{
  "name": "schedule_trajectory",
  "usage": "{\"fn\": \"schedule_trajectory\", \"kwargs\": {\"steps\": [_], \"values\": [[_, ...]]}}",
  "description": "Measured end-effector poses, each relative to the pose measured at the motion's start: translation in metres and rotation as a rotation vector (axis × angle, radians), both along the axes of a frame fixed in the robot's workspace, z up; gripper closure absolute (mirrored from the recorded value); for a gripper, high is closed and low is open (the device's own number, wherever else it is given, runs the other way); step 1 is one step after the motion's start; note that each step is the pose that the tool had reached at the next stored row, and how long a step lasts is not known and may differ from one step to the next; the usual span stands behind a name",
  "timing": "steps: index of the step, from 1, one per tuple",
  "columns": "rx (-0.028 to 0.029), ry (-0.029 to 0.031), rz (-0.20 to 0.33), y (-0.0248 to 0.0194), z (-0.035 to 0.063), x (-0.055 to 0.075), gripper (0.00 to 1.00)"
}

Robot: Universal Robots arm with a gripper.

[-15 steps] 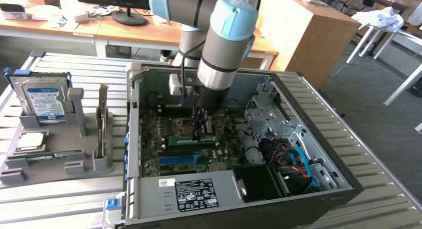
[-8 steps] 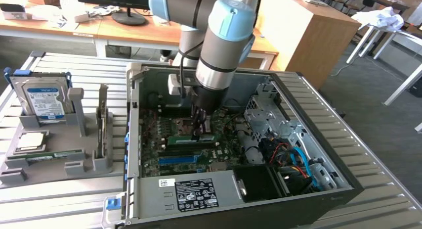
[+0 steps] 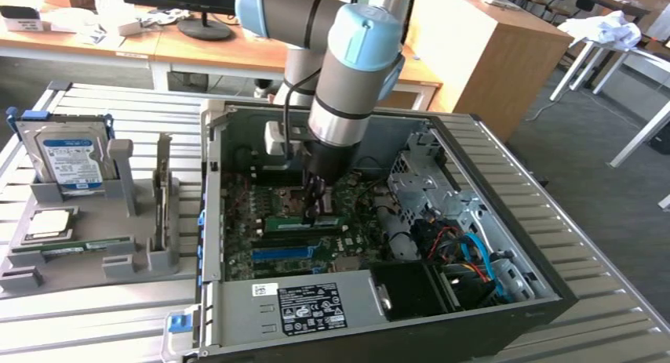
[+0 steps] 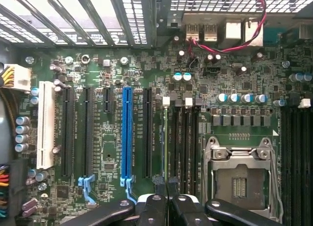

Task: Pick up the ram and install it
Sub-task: 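Insert the ram into the slot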

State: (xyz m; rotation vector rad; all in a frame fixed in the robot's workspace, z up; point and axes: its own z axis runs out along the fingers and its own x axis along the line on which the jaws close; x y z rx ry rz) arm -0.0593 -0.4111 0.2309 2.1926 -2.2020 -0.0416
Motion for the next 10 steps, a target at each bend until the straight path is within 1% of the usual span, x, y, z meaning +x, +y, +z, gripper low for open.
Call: {"fn": "schedule_trajectory", "kwargs": {"steps": [3, 10], "values": [[0.001, 0.0, 0.0, 0.0036, -0.001, -0.0001, 0.88], [0.0016, -0.0001, 0.0, 0.0034, -0.0012, -0.0006, 0.88]]}}
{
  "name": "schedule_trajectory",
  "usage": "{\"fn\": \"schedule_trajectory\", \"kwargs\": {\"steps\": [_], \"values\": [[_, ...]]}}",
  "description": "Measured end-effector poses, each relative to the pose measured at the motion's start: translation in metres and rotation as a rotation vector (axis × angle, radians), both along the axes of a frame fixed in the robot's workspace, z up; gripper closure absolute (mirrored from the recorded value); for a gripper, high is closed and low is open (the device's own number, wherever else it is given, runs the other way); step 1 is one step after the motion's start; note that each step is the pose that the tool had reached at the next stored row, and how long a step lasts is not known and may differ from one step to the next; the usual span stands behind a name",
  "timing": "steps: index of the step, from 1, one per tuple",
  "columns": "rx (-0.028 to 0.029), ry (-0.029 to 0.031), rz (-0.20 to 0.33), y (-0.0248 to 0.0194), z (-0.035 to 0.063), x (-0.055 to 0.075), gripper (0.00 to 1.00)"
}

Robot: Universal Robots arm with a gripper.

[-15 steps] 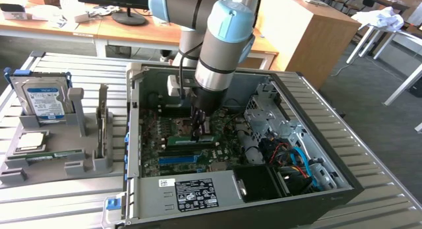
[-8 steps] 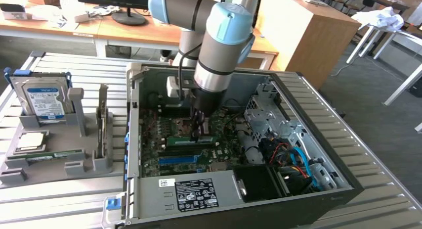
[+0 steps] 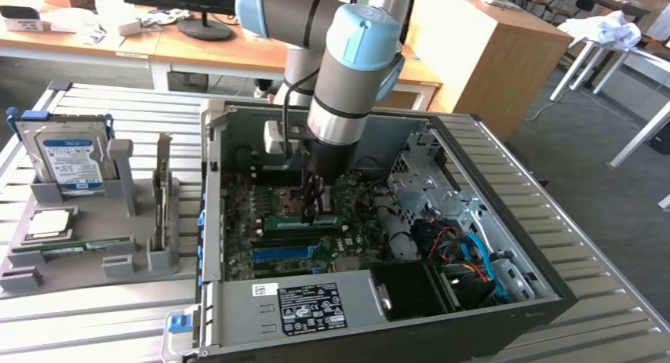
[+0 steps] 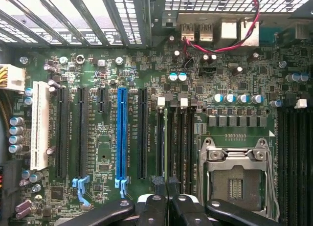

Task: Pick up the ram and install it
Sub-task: 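Insert the ram into the slot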

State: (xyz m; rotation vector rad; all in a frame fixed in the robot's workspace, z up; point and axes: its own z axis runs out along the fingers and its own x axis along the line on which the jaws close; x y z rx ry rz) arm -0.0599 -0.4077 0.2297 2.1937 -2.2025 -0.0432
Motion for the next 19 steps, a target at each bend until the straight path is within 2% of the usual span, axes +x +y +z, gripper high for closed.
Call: {"fn": "schedule_trajectory", "kwargs": {"steps": [4, 14, 19], "values": [[0.0, 0.0, 0.0, -0.0022, 0.0, 0.0, 0.88], [0.0, 0.0, 0.0, -0.0032, -0.0004, -0.0001, 0.88], [0.0047, -0.0001, 0.0, -0.0027, -0.0012, 0.0, 0.88]]}}
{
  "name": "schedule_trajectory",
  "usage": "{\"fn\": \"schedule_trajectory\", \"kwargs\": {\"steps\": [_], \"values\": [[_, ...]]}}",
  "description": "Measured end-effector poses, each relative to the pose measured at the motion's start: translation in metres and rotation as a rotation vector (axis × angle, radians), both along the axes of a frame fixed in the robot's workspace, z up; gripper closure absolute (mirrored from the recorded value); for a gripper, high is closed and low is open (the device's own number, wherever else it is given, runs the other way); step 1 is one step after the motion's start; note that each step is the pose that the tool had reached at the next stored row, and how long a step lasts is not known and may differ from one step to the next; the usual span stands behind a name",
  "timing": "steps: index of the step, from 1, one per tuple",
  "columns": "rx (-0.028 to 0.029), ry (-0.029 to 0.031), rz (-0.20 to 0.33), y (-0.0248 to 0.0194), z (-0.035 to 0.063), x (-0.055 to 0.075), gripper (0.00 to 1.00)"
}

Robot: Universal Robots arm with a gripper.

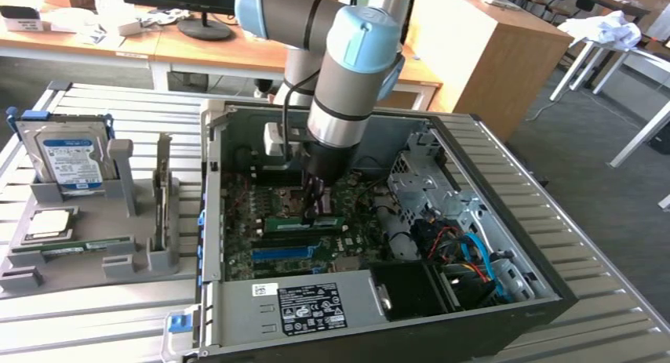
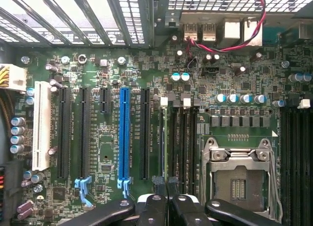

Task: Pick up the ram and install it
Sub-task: 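Insert the ram into the slot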

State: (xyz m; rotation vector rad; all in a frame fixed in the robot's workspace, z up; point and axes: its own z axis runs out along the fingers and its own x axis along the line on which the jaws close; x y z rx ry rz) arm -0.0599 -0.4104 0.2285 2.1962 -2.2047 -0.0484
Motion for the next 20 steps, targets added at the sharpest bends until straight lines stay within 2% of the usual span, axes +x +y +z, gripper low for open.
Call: {"fn": "schedule_trajectory", "kwargs": {"steps": [4, 8, 12, 20], "values": [[0.0115, 0.0, 0.0, 0.0002, -0.0019, 0.0, 0.88], [0.0121, 0.0, 0.0, 0.0, -0.0024, 0.0, 0.88], [0.0122, 0.0, -0.002, -0.0025, -0.0025, -0.0001, 0.88], [0.0123, -0.0001, -0.002, -0.0048, -0.0044, 0.0, 0.88]]}}
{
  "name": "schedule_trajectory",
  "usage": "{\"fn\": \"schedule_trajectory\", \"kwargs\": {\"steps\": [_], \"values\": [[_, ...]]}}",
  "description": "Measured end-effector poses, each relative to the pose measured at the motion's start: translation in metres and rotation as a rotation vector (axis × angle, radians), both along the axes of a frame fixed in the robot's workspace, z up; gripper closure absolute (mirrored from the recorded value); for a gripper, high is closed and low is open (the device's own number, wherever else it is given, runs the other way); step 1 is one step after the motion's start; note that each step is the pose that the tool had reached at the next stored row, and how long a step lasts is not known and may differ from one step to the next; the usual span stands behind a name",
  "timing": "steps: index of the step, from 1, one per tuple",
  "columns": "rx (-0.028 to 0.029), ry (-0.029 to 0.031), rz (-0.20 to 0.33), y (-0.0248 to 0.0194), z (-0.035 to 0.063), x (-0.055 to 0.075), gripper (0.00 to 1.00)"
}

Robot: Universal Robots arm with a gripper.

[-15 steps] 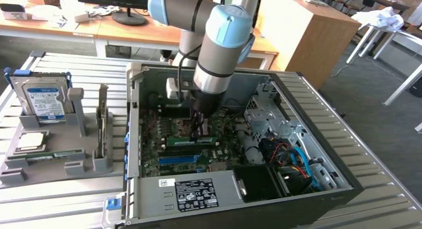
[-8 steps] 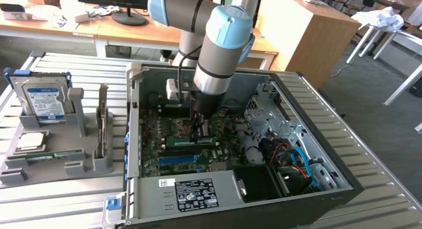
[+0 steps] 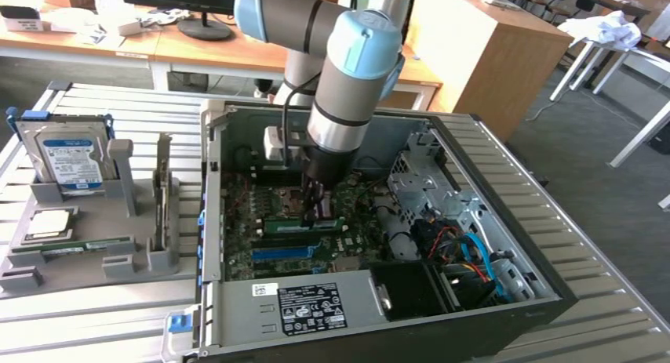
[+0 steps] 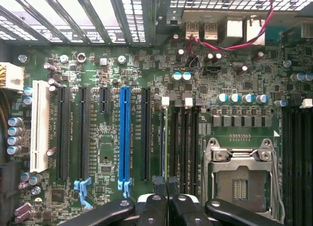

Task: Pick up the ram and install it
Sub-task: 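Insert the ram into the slot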

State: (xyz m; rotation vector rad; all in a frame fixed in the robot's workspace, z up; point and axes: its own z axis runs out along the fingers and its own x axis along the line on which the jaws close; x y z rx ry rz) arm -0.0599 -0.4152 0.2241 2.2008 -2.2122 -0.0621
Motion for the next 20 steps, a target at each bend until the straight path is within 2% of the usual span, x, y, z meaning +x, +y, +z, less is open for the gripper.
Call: {"fn": "schedule_trajectory", "kwargs": {"steps": [7, 8, 9, 15, 16, 20], "values": [[-0.0004, 0.0002, 0.0, -0.0001, -0.0002, 0.0, 0.87], [-0.0005, 0.0003, 0.0, -0.0002, -0.0001, 0.0, 0.81], [-0.0006, 0.0003, 0.0, -0.0002, 0.0009, 0.0, 0.81], [-0.0006, -0.0018, 0.0, 0.0012, 0.0247, 0.0, 0.83], [-0.0003, -0.002, 0.0, 0.0013, 0.0252, 0.0, 0.89], [-0.0005, 0.0003, 0.0, 0.0012, 0.0252, 0.016, 0.9]]}}
